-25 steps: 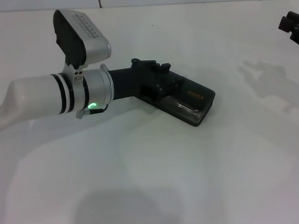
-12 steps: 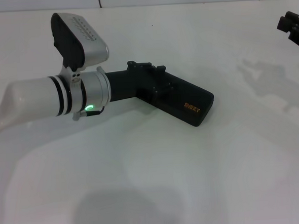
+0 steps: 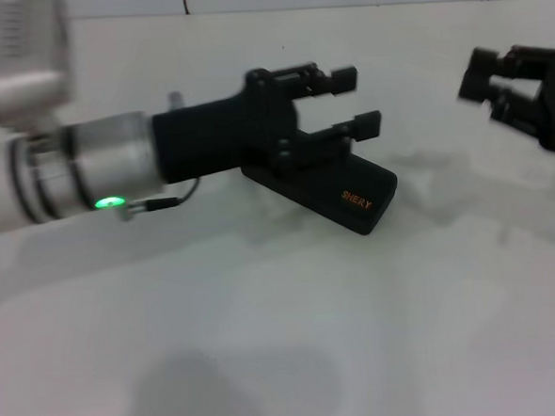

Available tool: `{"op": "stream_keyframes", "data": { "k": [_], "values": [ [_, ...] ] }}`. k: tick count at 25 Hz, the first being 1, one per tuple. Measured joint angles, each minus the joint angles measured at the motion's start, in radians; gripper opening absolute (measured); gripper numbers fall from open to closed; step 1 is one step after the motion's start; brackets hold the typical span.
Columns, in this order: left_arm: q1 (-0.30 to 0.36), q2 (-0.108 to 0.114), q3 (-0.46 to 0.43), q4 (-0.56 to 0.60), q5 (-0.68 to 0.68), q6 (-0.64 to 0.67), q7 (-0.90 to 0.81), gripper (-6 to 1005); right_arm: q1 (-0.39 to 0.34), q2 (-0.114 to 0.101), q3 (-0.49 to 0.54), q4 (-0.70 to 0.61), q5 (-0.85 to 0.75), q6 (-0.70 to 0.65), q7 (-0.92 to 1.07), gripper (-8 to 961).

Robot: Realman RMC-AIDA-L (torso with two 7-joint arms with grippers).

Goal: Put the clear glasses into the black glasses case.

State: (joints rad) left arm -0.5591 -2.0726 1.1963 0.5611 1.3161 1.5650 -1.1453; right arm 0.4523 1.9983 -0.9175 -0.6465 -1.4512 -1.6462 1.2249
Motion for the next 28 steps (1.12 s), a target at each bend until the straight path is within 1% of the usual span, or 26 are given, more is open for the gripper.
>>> {"op": "stream_keyframes", "data": {
  "k": [3,4,7,10,13,15,20,24,28],
  "values": [
    [0.027,0.017,-0.030,0.004,0.006,0.102,0.016,608,0.029,-0.003,-0.001,0.000,-0.053,-0.087,0.006,228],
    [0.042,0.024,-0.031,0.008,0.009,0.131,0.034,612,0.042,-0.005,-0.001,0.003,-0.076,-0.124,0.005,266],
    [0.082,0.034,-0.032,0.014,0.012,0.175,0.087,713,0.058,-0.002,-0.001,0.011,-0.110,-0.154,-0.005,382],
    [0.121,0.035,-0.032,0.014,0.006,0.183,0.136,814,0.061,0.007,-0.001,0.011,-0.134,-0.157,-0.041,502],
    [0.157,0.030,-0.037,0.014,0.006,0.185,0.174,861,0.059,0.013,-0.001,0.014,-0.139,-0.152,-0.092,633],
    [0.171,0.026,-0.042,0.014,0.007,0.186,0.182,892,0.061,0.014,-0.003,0.021,-0.139,-0.150,-0.114,712],
    [0.179,0.021,-0.043,0.006,0.006,0.187,0.183,889,0.065,0.015,-0.024,0.035,-0.139,-0.150,-0.163,895],
    [0.179,0.014,-0.044,0.008,0.010,0.188,0.185,886,0.065,0.016,-0.030,0.050,-0.140,-0.150,-0.195,898],
    [0.178,0.013,-0.044,0.006,0.013,0.189,0.195,885,0.059,0.016,-0.030,0.062,-0.140,-0.149,-0.225,900]
  ]
}}
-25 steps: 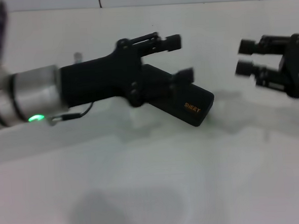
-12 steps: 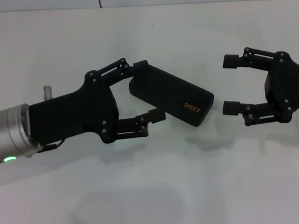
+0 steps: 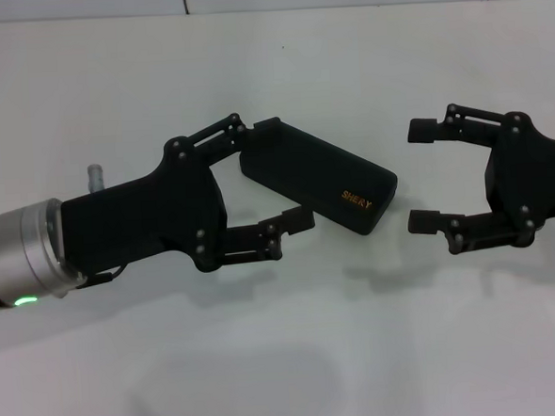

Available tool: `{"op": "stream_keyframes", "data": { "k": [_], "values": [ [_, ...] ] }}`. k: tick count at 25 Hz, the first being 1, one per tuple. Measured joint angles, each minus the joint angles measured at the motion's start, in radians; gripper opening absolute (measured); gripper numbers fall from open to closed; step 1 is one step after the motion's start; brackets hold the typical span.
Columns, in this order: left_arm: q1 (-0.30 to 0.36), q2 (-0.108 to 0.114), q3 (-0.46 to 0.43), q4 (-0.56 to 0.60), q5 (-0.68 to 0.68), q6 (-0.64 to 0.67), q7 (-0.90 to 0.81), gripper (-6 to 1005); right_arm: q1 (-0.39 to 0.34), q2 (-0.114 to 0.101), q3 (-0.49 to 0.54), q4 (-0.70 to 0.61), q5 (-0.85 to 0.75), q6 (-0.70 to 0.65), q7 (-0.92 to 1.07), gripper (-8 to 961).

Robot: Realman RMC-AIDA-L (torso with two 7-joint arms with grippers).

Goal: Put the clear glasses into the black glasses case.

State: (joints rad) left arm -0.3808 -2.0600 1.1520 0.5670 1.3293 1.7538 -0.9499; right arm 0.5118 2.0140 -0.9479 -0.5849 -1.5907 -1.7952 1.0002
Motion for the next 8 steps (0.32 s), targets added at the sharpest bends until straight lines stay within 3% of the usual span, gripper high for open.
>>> {"op": "stream_keyframes", "data": {
  "k": [8],
  "values": [
    [0.002,0.002,0.000,0.000,0.000,0.001,0.003,886,0.000,0.001,0.001,0.040,0.006,0.001,-0.060,900]
  ]
}}
